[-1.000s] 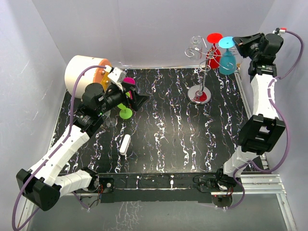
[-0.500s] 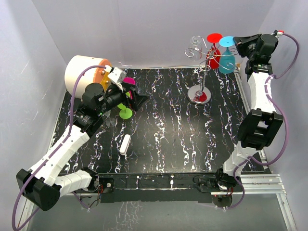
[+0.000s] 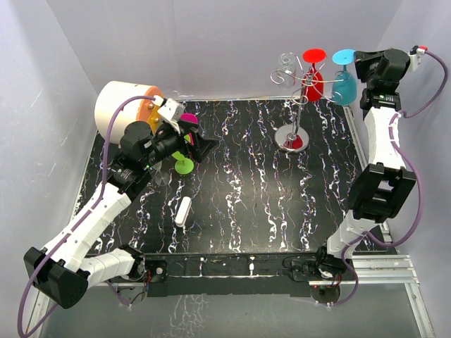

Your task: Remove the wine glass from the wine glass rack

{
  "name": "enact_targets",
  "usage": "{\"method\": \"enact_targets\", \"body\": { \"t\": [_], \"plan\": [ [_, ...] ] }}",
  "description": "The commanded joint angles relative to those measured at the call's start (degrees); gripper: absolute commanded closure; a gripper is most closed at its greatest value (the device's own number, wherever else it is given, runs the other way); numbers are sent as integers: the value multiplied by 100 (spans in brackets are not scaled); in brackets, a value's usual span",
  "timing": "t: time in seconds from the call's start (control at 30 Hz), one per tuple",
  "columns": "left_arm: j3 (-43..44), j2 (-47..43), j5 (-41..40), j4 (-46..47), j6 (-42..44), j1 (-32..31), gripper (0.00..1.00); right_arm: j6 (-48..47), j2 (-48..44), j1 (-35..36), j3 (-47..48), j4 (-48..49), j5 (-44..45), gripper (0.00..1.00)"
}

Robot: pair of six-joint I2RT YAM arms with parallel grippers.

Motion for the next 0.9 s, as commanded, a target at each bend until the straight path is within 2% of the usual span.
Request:
{"method": "enact_targets", "body": {
  "t": [0.0,0.2,0.43,0.7,0.77,0.87],
  "plan": [
    [41,-84,47,127,55,-25,1,-209,-712,-19,-122,333,684,100],
    [40,-56,69,142,42,-19,1,-369,-1444,-64,-716,287,1264,100],
    [32,-24,61,136,42,-23,1,-661,-2847,-81,-2028,160,1655,100],
    [25,138,119,172,-28,-21,1,-1048,-5163,-59,-3426,-142,891,100],
    [22,174,106,171,-50,-29,1,-1055,-5512,250,-3391,-670,1115,100],
    [25,269,23,135,-72,-37,1,-793,-5851,718,-3645,-857,663,100]
  ]
}}
